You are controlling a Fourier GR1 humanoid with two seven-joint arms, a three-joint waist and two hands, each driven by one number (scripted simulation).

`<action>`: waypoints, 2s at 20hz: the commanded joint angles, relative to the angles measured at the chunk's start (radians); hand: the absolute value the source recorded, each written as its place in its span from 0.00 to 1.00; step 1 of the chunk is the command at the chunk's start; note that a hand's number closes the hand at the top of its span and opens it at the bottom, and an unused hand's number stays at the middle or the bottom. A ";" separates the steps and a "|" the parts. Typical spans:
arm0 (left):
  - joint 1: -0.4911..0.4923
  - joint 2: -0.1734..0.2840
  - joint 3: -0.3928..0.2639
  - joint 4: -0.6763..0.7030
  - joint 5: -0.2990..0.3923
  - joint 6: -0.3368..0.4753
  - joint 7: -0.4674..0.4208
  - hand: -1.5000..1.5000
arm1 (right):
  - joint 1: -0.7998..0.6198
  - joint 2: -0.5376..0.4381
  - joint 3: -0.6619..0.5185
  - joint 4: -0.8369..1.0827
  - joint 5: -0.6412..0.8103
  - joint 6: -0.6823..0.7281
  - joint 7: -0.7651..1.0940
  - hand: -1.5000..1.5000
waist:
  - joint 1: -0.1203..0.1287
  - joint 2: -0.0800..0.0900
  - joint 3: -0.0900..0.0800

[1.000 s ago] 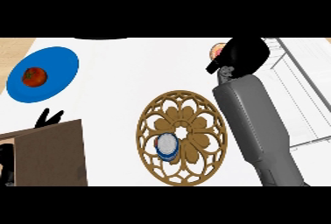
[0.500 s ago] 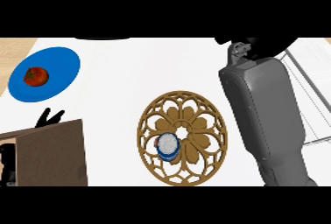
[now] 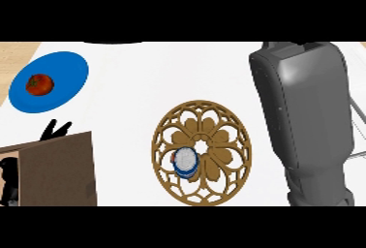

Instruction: Pick the cupcake from the placemat and place it in the tiered shelf

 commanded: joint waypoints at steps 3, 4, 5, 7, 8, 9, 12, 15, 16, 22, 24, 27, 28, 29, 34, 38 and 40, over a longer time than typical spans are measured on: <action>-0.036 0.037 0.021 0.047 -0.067 0.038 -0.025 0.50 | -0.112 -0.006 -0.102 0.018 0.096 0.238 0.177 1.00 | -0.011 0.003 -0.001; -0.045 0.039 0.030 0.063 -0.067 0.037 -0.032 0.50 | -0.077 0.003 -0.088 0.005 0.106 0.240 0.179 1.00 | -0.014 0.004 -0.001; -0.027 0.029 0.014 0.054 -0.066 0.030 -0.041 0.50 | -0.091 0.003 -0.093 0.001 0.121 0.276 0.169 1.00 | -0.010 0.003 -0.001; -0.039 0.030 0.028 0.049 -0.063 0.045 -0.039 0.50 | -0.130 -0.018 -0.174 0.021 0.132 0.284 0.117 1.00 | -0.009 0.007 0.000; -0.032 0.055 0.037 0.074 -0.053 0.006 -0.040 0.50 | -0.082 0.003 -0.151 -0.022 0.157 0.275 0.133 1.00 | -0.014 0.005 -0.001; -0.019 0.030 0.008 0.048 -0.073 0.038 -0.048 0.50 | -0.135 0.001 -0.194 0.006 0.162 0.282 0.122 1.00 | -0.001 0.007 0.000; 0.016 0.044 0.013 0.017 -0.071 0.041 -0.063 0.50 | -0.121 -0.020 -0.224 -0.035 0.218 0.343 0.073 1.00 | -0.002 0.001 0.000; -0.003 0.054 0.032 0.036 -0.047 0.018 -0.036 0.50 | -0.088 -0.045 -0.286 -0.034 0.243 0.341 0.010 1.00 | -0.007 0.008 0.001; -0.015 0.028 0.010 0.031 -0.077 0.059 -0.042 0.50 | -0.090 -0.022 -0.265 -0.067 0.270 0.387 0.002 1.00 | -0.015 0.005 0.001; -0.043 0.001 0.015 0.072 -0.077 0.040 -0.048 0.50 | -0.073 -0.097 -0.391 -0.090 0.261 0.356 -0.115 1.00 | -0.009 0.013 0.001; 0.015 0.044 0.041 0.082 -0.064 -0.017 -0.090 0.50 | -0.026 -0.057 -0.373 -0.137 0.301 0.347 -0.098 1.00 | 0.004 0.011 0.001; -0.021 0.021 0.016 0.050 -0.086 0.024 -0.051 0.50 | 0.002 -0.051 -0.413 -0.125 0.285 0.257 -0.095 1.00 | 0.009 0.015 0.001; 0.030 0.014 0.014 0.063 -0.081 -0.015 -0.099 0.50 | 0.054 -0.049 -0.430 -0.220 0.258 0.284 -0.136 1.00 | 0.002 0.010 0.001; 0.004 0.026 0.025 0.055 -0.086 0.017 -0.073 0.50 | 0.088 -0.057 -0.470 -0.188 0.246 0.223 -0.137 1.00 | 0.004 0.014 0.002; -0.034 0.013 0.021 0.048 -0.090 0.041 -0.047 0.50 | 0.124 -0.077 -0.527 -0.248 0.250 0.155 -0.121 1.00 | 0.000 0.015 0.002; -0.055 0.004 0.028 0.081 -0.087 0.006 -0.034 0.50 | 0.155 -0.093 -0.541 -0.217 0.236 0.263 -0.184 0.00 | -0.004 0.013 0.001; -0.032 0.058 0.065 0.071 -0.057 -0.033 -0.022 0.50 | 0.206 -0.070 -0.517 -0.279 0.252 0.291 -0.211 0.00 | -0.002 0.010 0.001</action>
